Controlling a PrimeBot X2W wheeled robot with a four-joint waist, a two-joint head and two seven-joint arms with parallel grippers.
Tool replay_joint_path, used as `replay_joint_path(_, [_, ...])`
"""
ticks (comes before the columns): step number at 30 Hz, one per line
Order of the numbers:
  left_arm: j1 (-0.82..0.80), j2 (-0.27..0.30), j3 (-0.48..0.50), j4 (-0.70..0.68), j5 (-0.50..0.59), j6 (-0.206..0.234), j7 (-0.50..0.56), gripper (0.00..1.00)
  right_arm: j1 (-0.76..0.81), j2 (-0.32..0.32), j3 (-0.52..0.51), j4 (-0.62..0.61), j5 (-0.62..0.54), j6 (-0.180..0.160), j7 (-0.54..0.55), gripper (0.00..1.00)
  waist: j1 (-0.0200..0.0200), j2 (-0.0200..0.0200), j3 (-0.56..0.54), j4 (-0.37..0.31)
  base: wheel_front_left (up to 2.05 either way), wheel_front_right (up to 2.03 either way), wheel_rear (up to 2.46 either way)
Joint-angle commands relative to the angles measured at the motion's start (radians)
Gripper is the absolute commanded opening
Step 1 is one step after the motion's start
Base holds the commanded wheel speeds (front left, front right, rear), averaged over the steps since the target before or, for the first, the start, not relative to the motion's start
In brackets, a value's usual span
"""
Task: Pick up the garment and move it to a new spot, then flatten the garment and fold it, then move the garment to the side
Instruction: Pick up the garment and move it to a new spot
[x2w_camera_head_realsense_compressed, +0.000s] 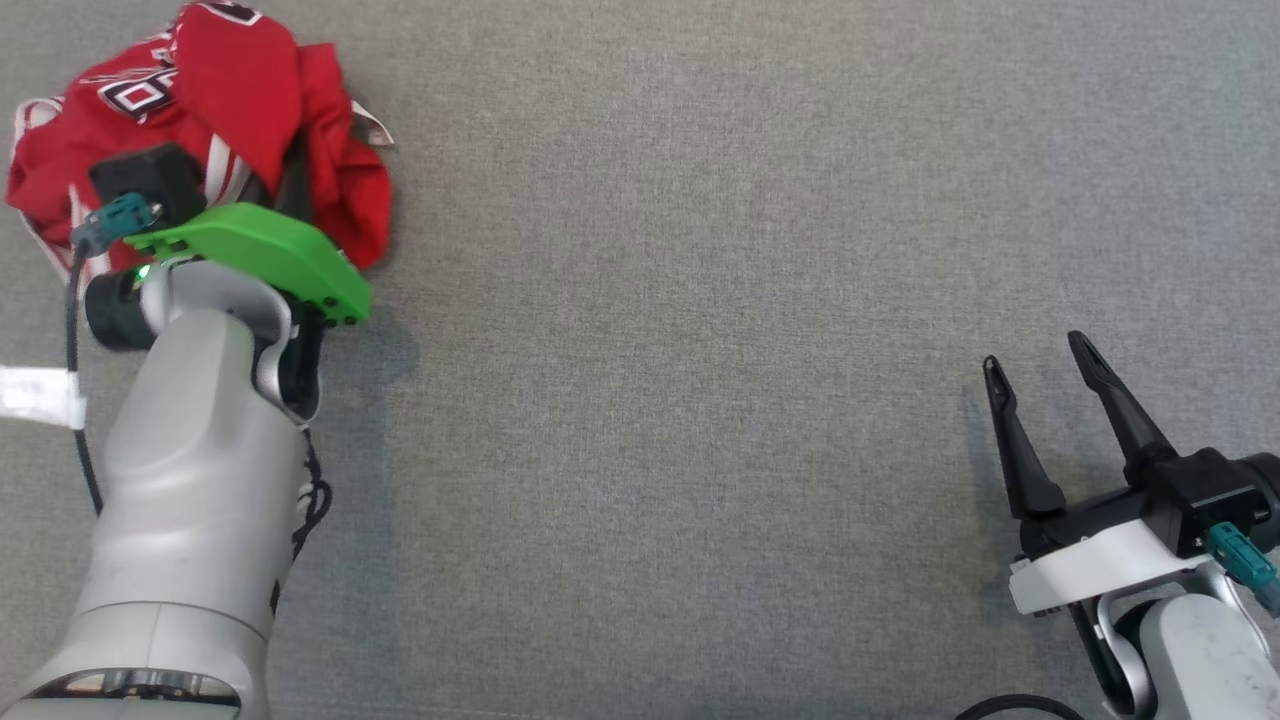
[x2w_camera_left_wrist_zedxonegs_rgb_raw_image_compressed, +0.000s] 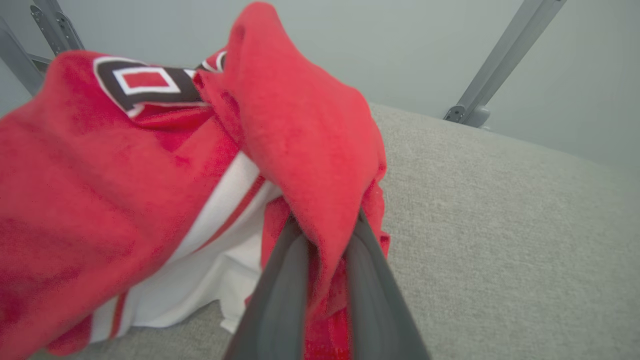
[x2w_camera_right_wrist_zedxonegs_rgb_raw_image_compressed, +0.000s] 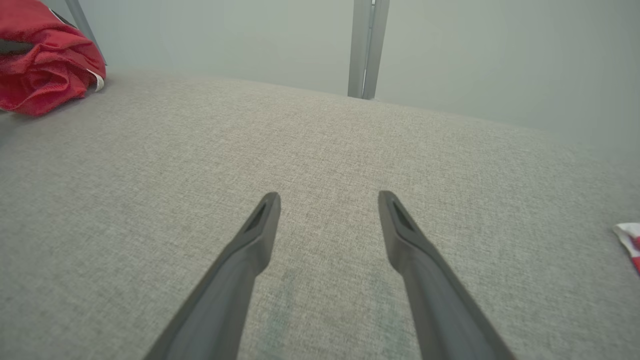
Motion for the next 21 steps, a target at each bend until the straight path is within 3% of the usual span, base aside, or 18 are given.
replay_joint_path(1, [0.001,-0.01,-0.038,-0.053,-0.009,-0.004,-0.016,0.0,0.005,0.017,0.0,0.009,0.007,-0.002,-0.003,1.0,-0.0001,0.0,-0.058,0.003,0.0,0.0,0.0])
replay_joint_path(6, [0.06,-0.052,-0.207,-0.297,-0.08,-0.004,0.001,0.0,0.016,0.074,-0.012,0.03,0.007,-0.002,-0.003,1.0,-0.0001,0.0,-0.127,-0.009,0.0,0.0,0.0])
replay_joint_path(7, [0.091,-0.061,-0.263,-0.423,-0.122,-0.004,0.018,0.0,0.019,0.091,-0.015,0.035,0.006,-0.002,-0.003,1.0,-0.0001,0.0,-0.152,-0.021,0.0,0.0,0.0])
replay_joint_path(11, [0.179,-0.073,-0.324,-0.68,-0.152,0.007,0.05,0.0,0.033,0.115,-0.023,0.041,0.006,-0.002,-0.003,1.0,-0.0001,0.0,-0.192,-0.059,0.0,0.0,0.0])
replay_joint_path(16, [0.314,-0.08,-0.417,-0.989,-0.169,0.097,0.134,0.0,0.048,0.135,-0.03,0.044,0.005,-0.002,-0.003,1.0,-0.0001,0.0,-0.217,-0.119,0.0,0.0,0.0])
replay_joint_path(21, [0.435,-0.082,-0.471,-1.132,-0.183,0.193,0.207,0.0,0.054,0.15,-0.039,0.046,0.007,-0.002,-0.003,1.0,-0.0001,0.0,-0.22,-0.178,0.0,0.0,0.0])
